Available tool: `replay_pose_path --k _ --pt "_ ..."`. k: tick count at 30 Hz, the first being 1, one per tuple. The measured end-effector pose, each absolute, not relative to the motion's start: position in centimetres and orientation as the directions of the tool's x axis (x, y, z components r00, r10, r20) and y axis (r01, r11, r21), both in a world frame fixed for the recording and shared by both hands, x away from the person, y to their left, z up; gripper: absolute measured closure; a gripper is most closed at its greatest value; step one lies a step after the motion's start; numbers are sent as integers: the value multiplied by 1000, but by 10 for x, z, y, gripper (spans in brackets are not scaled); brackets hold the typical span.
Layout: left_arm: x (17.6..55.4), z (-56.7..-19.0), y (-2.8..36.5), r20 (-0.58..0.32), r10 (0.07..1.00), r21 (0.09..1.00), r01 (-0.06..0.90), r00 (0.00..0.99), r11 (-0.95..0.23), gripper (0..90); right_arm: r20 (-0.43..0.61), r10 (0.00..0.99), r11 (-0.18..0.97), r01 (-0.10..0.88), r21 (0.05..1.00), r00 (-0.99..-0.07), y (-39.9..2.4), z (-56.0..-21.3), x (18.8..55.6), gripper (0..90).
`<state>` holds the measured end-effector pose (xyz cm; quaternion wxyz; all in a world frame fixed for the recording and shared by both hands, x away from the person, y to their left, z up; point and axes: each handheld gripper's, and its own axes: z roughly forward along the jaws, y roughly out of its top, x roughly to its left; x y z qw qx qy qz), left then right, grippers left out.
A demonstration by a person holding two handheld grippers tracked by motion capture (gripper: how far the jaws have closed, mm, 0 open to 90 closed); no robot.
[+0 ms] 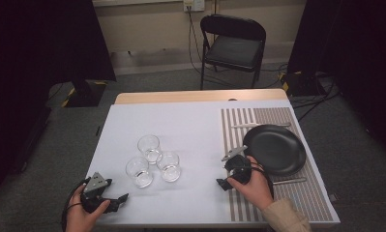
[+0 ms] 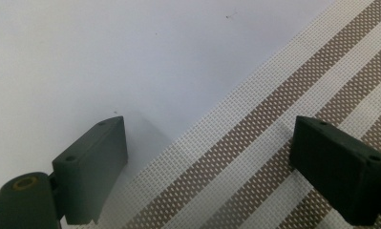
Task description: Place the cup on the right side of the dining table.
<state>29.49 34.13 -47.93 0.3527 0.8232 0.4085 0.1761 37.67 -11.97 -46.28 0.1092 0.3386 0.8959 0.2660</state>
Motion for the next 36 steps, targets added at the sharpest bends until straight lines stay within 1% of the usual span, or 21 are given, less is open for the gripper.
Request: replay_pose_path --k 8,11,16,25,36 --pt "295 -479 342 8 793 723 544 609 -425 114 -15 659 646 555 524 -752 -117 -460 378 137" --pt "295 -479 342 9 792 724 543 610 -426 114 4 654 645 560 520 -756 -116 -458 379 140" --pt "295 -480 342 4 793 729 541 609 -420 114 7 626 670 542 508 -780 -108 -452 381 140" --pt "295 -480 342 1 786 727 539 619 -425 93 12 605 680 525 511 -796 -99 -442 386 144" --pt "295 -480 342 1 786 728 538 619 -425 93 21 585 693 513 508 -811 -87 -435 390 144"
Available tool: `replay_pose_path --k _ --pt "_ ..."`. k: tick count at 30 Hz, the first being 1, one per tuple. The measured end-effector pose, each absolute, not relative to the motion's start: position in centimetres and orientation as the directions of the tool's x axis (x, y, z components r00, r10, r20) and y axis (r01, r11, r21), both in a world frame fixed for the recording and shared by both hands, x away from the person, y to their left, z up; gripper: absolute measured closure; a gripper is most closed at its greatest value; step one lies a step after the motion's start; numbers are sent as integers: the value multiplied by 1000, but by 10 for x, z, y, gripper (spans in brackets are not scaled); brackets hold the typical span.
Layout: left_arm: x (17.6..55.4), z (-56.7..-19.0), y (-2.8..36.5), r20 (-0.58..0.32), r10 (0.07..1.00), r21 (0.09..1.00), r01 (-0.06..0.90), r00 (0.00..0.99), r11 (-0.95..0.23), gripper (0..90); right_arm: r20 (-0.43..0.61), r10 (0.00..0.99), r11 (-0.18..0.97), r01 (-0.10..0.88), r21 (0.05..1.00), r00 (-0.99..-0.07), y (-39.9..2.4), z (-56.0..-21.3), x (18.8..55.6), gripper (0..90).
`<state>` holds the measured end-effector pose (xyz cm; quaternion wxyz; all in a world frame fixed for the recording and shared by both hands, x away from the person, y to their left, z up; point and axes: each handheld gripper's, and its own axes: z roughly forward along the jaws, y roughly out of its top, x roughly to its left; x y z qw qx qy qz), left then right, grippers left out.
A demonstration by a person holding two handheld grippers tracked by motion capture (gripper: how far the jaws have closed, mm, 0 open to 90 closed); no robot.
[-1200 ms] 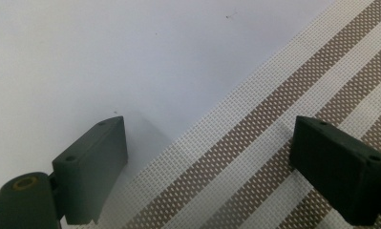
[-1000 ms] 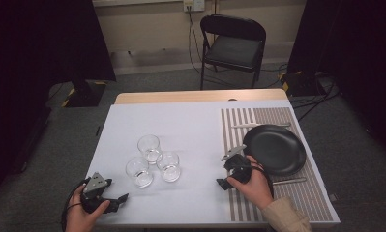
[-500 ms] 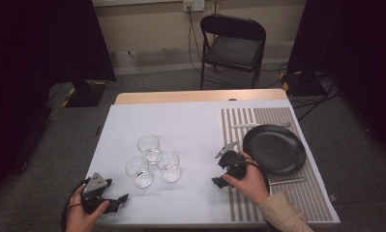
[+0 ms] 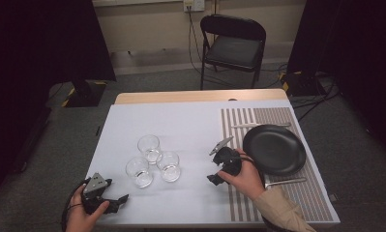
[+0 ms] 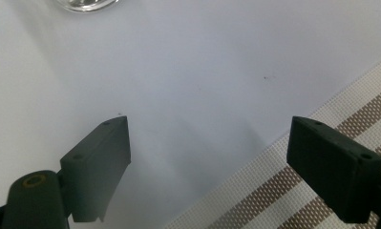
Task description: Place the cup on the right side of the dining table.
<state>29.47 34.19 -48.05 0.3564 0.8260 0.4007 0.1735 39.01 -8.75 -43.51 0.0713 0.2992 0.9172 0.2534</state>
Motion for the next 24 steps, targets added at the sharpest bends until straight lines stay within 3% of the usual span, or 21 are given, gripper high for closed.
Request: replay_pose_path --k 24 --pt "295 -481 342 3 786 727 538 618 -426 92 28 554 712 490 503 -832 -72 -421 400 148"
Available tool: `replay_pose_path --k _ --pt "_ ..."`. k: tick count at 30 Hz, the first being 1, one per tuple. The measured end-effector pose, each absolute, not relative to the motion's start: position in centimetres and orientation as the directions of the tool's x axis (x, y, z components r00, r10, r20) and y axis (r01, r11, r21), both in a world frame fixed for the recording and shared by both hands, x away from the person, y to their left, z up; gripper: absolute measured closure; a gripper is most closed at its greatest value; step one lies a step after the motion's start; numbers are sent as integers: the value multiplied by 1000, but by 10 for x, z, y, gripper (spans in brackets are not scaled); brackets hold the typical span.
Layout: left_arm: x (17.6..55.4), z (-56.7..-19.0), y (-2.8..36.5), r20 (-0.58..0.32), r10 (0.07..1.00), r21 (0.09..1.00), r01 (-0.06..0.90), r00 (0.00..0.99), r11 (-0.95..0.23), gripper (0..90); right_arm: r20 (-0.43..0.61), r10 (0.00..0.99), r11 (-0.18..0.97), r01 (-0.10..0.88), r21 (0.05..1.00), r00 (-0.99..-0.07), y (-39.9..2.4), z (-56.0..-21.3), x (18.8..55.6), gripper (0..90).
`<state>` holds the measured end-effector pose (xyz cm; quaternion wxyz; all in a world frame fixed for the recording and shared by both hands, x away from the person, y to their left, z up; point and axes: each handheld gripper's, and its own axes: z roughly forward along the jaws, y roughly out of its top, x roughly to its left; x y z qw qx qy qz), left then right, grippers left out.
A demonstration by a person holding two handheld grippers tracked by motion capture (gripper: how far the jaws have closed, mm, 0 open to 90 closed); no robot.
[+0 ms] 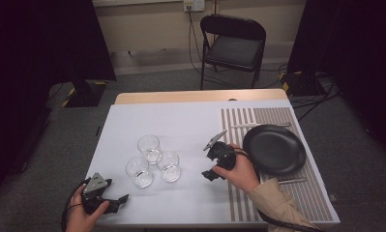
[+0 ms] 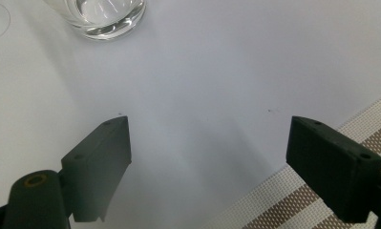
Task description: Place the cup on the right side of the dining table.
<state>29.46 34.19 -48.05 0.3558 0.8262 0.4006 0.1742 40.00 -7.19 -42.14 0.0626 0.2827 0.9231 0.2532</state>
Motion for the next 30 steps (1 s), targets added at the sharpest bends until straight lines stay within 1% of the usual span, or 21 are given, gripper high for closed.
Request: replay_pose_path --k 3,13,30 --pt "295 -480 342 3 786 727 538 619 -426 92 33 553 717 495 491 -833 -70 -421 400 148" --pt "295 -480 342 5 785 726 537 620 -429 93 47 545 715 493 497 -837 -64 -417 403 144" --pt "295 -481 342 2 787 729 538 617 -424 93 39 536 721 481 499 -844 -54 -404 408 144"
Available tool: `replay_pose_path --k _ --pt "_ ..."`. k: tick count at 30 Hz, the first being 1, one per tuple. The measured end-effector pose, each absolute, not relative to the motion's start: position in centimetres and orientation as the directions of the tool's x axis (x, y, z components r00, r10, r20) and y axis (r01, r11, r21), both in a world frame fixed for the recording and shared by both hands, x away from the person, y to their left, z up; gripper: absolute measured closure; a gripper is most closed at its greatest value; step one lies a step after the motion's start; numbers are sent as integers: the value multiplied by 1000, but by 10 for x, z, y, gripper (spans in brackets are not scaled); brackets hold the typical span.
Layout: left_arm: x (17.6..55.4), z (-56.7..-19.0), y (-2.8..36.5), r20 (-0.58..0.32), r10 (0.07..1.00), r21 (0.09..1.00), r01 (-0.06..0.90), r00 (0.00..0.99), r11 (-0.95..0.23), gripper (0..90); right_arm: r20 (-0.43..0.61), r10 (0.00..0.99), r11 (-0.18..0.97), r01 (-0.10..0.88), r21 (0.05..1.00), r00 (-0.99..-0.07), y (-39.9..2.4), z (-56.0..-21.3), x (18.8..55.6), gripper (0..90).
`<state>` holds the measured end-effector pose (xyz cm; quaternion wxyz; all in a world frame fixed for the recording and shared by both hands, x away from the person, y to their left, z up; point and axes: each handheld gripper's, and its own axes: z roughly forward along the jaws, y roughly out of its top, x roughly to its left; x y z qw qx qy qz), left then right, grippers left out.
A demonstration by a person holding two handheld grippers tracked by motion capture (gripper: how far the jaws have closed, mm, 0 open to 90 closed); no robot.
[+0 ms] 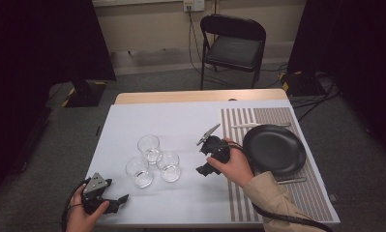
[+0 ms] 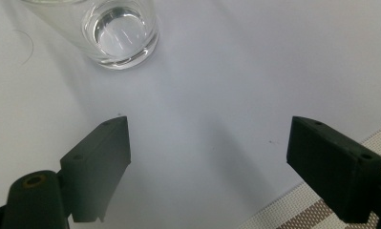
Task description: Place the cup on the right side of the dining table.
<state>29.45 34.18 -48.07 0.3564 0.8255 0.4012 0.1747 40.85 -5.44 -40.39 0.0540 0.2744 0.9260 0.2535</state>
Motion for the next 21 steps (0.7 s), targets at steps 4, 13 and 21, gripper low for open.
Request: replay_pose_path --k 4,13,21 --pt "294 -481 342 4 786 728 538 618 -426 92 33 524 730 469 497 -851 -51 -400 409 144" --pt "294 -481 342 3 787 729 538 617 -424 92 24 516 732 455 508 -856 -45 -395 411 144" --pt "295 -481 342 3 787 728 538 617 -425 93 32 515 728 456 511 -857 -43 -392 415 144"
